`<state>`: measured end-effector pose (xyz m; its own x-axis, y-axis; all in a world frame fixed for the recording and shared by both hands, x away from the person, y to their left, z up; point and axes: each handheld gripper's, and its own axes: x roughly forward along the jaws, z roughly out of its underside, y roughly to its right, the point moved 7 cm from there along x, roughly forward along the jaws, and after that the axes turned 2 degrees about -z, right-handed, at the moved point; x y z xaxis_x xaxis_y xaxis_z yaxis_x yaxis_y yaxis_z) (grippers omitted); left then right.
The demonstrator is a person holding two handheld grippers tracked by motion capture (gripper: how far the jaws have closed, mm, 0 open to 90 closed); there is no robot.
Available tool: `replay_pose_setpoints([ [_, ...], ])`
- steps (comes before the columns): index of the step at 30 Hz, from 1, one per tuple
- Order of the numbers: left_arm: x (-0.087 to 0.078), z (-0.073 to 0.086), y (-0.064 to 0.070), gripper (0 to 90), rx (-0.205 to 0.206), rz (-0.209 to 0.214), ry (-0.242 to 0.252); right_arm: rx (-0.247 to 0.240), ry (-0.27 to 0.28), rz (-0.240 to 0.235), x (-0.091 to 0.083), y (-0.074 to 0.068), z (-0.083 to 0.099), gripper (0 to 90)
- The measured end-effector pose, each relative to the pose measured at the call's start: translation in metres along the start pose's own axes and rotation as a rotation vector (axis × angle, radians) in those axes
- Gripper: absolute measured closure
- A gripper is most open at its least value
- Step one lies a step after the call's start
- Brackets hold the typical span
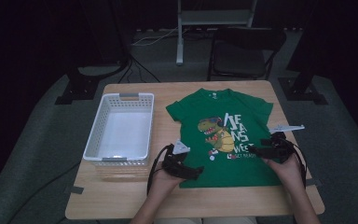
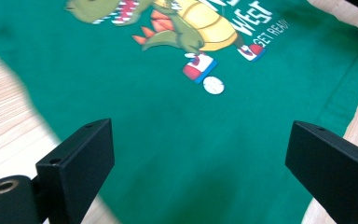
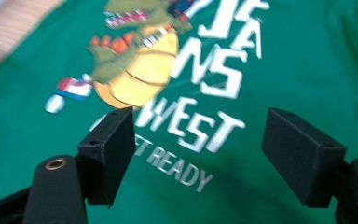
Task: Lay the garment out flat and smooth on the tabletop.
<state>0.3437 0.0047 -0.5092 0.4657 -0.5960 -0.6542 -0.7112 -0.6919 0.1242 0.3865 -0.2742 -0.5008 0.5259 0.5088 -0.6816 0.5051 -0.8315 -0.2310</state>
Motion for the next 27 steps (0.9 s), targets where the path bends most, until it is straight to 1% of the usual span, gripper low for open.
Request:
replay_pose_setpoints([
  [1,0.005,-0.001,0.002,8.9,0.008,0.008,-0.006,-0.001,-0.01,0.003,0.002,0.002,0.003,24.7],
  [2,0.008,-0.001,0.004,9.0,0.019,0.004,-0.014,-0.001,-0.02,0.003,0.005,0.004,0.005,24.7],
  [3,0.008,-0.001,0.004,8.9,0.019,0.004,-0.014,0.003,-0.023,0.01,0.006,0.006,0.008,24.7],
  [4,0.012,-0.003,0.008,9.0,0.036,0.026,-0.015,0.004,-0.026,0.009,0.006,0.007,0.01,24.7],
  [5,0.013,-0.004,0.01,8.9,0.043,0.018,-0.003,0.008,-0.028,0.005,0.006,0.008,0.012,24.6],
  [6,0.012,-0.005,0.012,8.9,0.058,0.025,0.023,0.011,-0.019,0.005,0.005,0.009,0.013,24.1],
  [7,0.011,-0.007,0.015,8.9,0.068,0.037,0.051,0.014,-0.008,-0.009,0.004,0.009,0.014,22.0],
  [8,0.009,-0.009,0.014,8.9,0.062,0.026,0.074,0.016,0.003,-0.024,0.002,0.009,0.014,21.1],
  [9,0.007,-0.011,0.013,8.9,0.061,0.018,0.104,0.021,0.01,-0.029,0.001,0.009,0.015,17.9],
  [10,0.005,-0.012,0.011,8.9,0.057,0.007,0.131,0.018,0.019,-0.039,0.0,0.009,0.015,17.4],
  [11,0.003,-0.013,0.009,8.9,0.05,-0.009,0.14,0.006,0.031,-0.052,0.0,0.007,0.015,17.4],
  [12,0.001,-0.014,0.007,8.8,0.042,-0.016,0.154,-0.009,0.041,-0.046,-0.001,0.007,0.016,17.4],
  [13,-0.001,-0.014,0.004,8.8,0.032,-0.022,0.165,-0.021,0.056,-0.025,-0.001,0.006,0.016,17.4],
  [14,-0.002,-0.014,0.003,8.7,0.032,-0.023,0.171,-0.034,0.075,-0.027,-0.002,0.004,0.015,17.4],
  [15,-0.003,-0.013,0.001,4.5,0.029,-0.025,0.181,-0.039,0.1,-0.036,-0.004,0.003,0.015,14.0],
  [16,-0.005,-0.013,0.0,2.7,0.025,-0.027,0.19,-0.042,0.126,-0.039,-0.005,0.001,0.015,10.8],
  [17,-0.006,-0.012,-0.001,2.7,0.021,-0.019,0.201,-0.057,0.15,-0.041,-0.006,-0.002,0.015,10.7],
  [18,-0.008,-0.01,-0.001,2.6,0.013,-0.02,0.215,-0.07,0.175,-0.04,-0.008,-0.004,0.015,10.6],
  [19,-0.009,-0.008,-0.002,2.6,0.011,-0.021,0.214,-0.085,0.216,-0.034,-0.01,-0.006,0.015,9.9],
  [20,-0.01,-0.007,-0.002,2.6,0.01,-0.013,0.22,-0.095,0.233,-0.039,-0.013,-0.008,0.016,6.6],
  [21,-0.01,-0.007,-0.002,2.6,0.01,-0.013,0.22,-0.095,0.241,-0.044,-0.014,-0.009,0.016,6.4],
  [22,-0.013,-0.004,-0.003,2.6,0.011,-0.029,0.236,-0.087,0.261,-0.048,-0.017,-0.01,0.017,6.4],
  [23,-0.014,-0.003,-0.003,2.6,0.012,-0.025,0.241,-0.084,0.272,-0.065,-0.019,-0.011,0.017,6.4],
  [24,-0.017,-0.002,-0.003,2.7,0.008,-0.024,0.267,-0.076,0.271,-0.068,-0.021,-0.011,0.018,6.4],
  [25,-0.019,-0.001,-0.003,2.7,0.011,-0.03,0.278,-0.07,0.276,-0.058,-0.023,-0.01,0.019,6.4],
  [27,-0.024,-0.001,-0.003,2.6,0.026,-0.048,0.326,-0.063,0.295,-0.069,-0.027,-0.01,0.021,6.5],
])
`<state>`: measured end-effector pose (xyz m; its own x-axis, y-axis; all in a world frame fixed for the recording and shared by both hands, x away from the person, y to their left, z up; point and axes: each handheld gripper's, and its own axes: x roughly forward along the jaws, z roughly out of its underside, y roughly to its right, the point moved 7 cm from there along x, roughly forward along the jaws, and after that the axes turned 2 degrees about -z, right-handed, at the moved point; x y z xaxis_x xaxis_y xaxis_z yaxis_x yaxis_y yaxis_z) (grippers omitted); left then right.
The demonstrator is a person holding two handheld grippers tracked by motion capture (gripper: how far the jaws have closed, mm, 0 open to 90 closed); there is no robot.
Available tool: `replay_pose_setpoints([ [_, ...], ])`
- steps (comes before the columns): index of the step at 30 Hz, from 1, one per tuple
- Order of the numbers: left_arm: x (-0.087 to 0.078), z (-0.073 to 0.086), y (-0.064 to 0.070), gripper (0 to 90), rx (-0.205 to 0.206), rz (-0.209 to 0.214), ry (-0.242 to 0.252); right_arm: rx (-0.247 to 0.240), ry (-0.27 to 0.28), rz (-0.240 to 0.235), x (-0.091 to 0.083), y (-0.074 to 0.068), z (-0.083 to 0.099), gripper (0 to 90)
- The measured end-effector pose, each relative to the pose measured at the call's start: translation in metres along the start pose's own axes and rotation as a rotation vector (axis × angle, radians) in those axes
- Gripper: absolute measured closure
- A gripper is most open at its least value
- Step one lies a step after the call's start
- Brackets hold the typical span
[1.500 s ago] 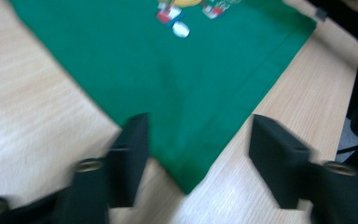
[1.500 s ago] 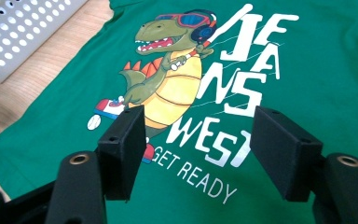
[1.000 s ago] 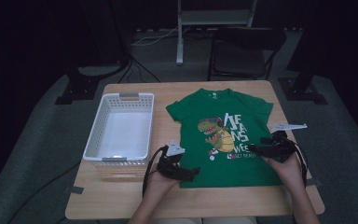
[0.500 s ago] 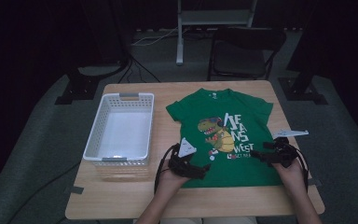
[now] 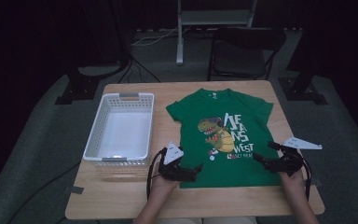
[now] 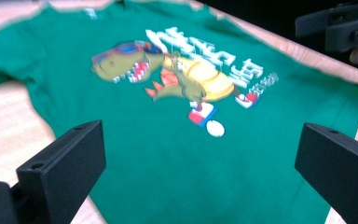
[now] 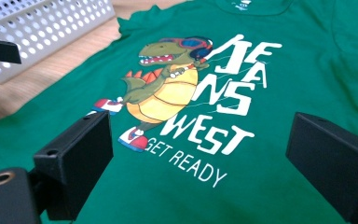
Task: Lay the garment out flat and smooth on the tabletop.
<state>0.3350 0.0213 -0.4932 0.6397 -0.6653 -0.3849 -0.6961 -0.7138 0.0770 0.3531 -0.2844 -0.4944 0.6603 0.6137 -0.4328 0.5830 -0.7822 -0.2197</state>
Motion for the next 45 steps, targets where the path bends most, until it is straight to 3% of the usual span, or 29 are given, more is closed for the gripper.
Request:
replay_pose_setpoints([
  [3,-0.008,-0.001,-0.001,2.7,0.008,-0.014,0.062,0.003,0.039,-0.004,-0.007,0.0,0.0,6.5],
  [5,-0.011,-0.001,-0.002,2.7,0.021,-0.026,0.081,0.003,0.055,0.024,-0.01,0.002,0.0,6.5],
  [12,-0.016,0.007,-0.001,2.7,0.024,-0.014,0.05,-0.012,0.062,0.027,-0.018,0.0,0.001,6.6],
  [13,-0.017,0.011,0.001,2.7,0.03,-0.006,0.021,-0.013,0.059,0.027,-0.018,0.0,0.002,6.6],
  [29,-0.048,0.032,0.0,2.8,0.021,-0.009,-0.003,0.001,0.026,0.067,-0.044,0.004,0.024,6.6],
  [36,-0.065,0.035,-0.001,2.8,0.023,-0.019,0.02,0.024,0.034,0.087,-0.059,0.008,0.034,6.6],
  [45,-0.091,0.05,-0.009,2.8,-0.004,-0.041,0.048,0.055,0.031,0.126,-0.083,0.017,0.048,6.6],
])
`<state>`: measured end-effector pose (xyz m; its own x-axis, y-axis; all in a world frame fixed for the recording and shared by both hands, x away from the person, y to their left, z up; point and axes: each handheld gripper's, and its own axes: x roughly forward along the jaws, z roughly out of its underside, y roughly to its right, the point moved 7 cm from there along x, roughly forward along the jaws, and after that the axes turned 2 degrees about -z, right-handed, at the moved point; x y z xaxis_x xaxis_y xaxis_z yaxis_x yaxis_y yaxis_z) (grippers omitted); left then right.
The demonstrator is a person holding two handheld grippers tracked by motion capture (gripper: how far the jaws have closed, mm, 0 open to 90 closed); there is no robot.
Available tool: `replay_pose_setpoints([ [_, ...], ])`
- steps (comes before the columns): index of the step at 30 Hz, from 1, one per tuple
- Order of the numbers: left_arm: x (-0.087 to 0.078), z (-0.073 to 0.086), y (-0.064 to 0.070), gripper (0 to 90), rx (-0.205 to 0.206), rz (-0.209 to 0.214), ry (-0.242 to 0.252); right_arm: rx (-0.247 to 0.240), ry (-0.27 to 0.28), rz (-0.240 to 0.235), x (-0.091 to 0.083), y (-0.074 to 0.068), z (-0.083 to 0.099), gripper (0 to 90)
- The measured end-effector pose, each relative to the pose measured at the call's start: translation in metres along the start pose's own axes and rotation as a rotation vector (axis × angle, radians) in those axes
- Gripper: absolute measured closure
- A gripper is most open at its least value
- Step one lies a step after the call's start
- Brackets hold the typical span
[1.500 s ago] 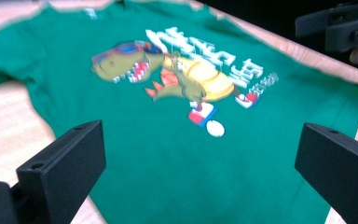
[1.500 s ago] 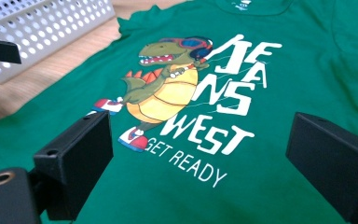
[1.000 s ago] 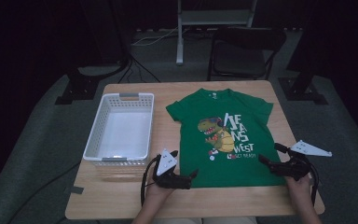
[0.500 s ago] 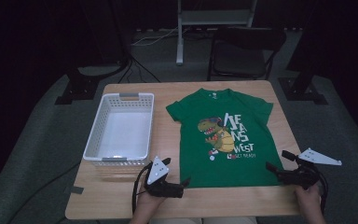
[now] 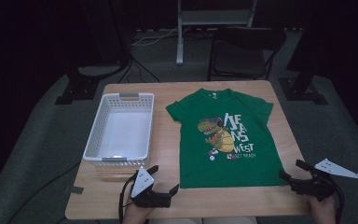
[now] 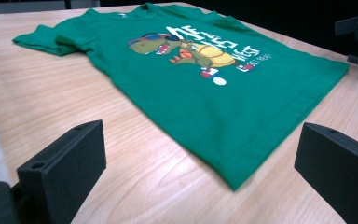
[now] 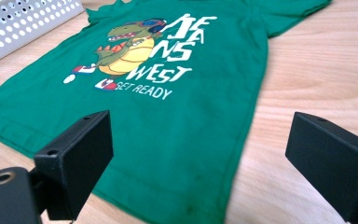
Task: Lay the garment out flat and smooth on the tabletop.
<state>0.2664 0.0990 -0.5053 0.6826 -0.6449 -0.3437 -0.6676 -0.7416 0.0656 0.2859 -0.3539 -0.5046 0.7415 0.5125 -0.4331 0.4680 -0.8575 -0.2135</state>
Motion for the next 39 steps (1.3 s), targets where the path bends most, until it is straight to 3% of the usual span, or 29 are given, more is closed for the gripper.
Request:
replay_pose_setpoints([
  [4,-0.014,0.004,-0.002,2.8,-0.002,0.007,0.034,0.018,0.002,0.013,-0.005,0.005,0.003,6.6],
  [6,-0.021,0.007,-0.006,2.8,-0.005,-0.012,0.032,0.021,0.003,0.018,-0.006,0.007,0.004,6.6],
  [17,-0.061,0.018,-0.039,2.8,-0.03,-0.164,0.088,0.017,0.002,0.035,-0.005,0.009,0.012,6.6],
  [21,-0.061,0.021,-0.043,2.8,-0.047,-0.165,0.096,-0.004,0.006,0.067,-0.003,0.008,0.015,6.7],
  [24,-0.058,0.022,-0.044,2.8,-0.061,-0.161,0.074,-0.017,0.023,0.083,-0.004,0.007,0.015,6.7],
  [29,-0.057,0.023,-0.043,2.9,-0.051,-0.17,0.069,0.009,0.023,0.07,-0.004,0.009,0.014,6.7],
  [39,-0.056,0.025,-0.04,3.0,-0.016,-0.203,0.073,0.006,0.046,0.077,-0.006,0.009,0.014,6.7],
])
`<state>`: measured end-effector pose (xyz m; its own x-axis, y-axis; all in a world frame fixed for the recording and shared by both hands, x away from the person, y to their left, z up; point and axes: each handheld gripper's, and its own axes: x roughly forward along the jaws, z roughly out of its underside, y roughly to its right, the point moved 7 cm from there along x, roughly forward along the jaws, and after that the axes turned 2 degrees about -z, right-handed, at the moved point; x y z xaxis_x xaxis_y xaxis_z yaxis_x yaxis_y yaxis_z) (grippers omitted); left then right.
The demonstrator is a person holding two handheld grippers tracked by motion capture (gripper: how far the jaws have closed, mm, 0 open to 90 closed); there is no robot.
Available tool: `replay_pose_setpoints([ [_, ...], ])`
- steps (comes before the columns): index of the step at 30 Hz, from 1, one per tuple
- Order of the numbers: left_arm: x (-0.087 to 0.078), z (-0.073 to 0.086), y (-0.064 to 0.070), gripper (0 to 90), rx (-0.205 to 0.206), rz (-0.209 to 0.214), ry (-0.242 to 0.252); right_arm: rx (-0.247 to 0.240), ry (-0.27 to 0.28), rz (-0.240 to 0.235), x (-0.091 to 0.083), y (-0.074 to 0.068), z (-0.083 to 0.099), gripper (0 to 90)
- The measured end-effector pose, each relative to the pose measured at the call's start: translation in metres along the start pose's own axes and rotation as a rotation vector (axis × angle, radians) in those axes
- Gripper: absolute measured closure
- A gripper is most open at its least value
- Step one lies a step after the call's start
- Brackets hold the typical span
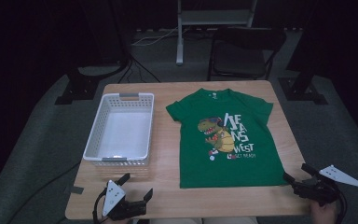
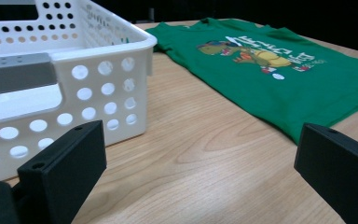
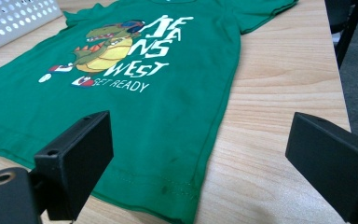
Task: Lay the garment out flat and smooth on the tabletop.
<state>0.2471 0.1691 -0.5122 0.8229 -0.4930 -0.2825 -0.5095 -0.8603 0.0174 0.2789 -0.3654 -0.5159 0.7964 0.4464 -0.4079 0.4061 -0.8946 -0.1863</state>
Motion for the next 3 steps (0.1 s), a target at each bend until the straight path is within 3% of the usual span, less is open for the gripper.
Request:
replay_pose_setpoints([
  [3,-0.0001,-0.0005,-0.0015,3.0,-0.009,-0.003,0.001,-0.011,0.004,0.005,-0.0003,-0.0011,-0.0001,6.7],
])
